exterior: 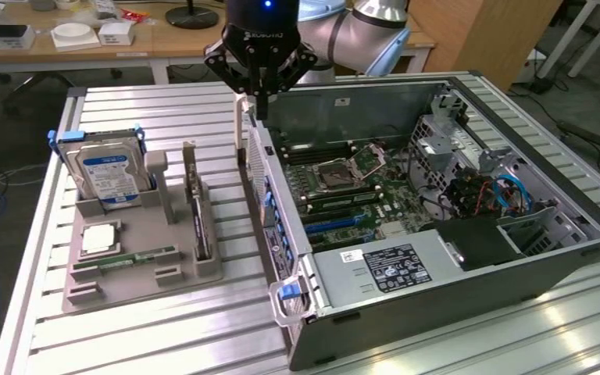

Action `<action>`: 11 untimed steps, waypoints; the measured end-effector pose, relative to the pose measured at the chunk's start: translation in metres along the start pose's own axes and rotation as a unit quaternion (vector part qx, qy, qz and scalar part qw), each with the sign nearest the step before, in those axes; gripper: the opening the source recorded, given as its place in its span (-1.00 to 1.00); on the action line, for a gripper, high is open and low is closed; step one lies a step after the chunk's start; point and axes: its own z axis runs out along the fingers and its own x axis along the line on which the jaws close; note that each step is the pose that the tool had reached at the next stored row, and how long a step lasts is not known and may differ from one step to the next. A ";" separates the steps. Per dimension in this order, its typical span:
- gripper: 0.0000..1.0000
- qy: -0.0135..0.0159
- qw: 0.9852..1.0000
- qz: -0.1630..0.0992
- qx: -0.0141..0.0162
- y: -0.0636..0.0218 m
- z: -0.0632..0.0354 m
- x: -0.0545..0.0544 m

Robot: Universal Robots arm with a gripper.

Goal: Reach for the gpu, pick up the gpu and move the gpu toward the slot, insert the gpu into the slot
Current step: 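Reach for the gpu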

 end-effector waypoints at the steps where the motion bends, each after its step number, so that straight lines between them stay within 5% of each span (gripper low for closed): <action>1: -0.80 0.000 1.000 0.000 0.000 -0.0001 0.0000 0.001; 11: -0.80 0.000 1.000 0.000 0.000 -0.0011 -0.0003 0.015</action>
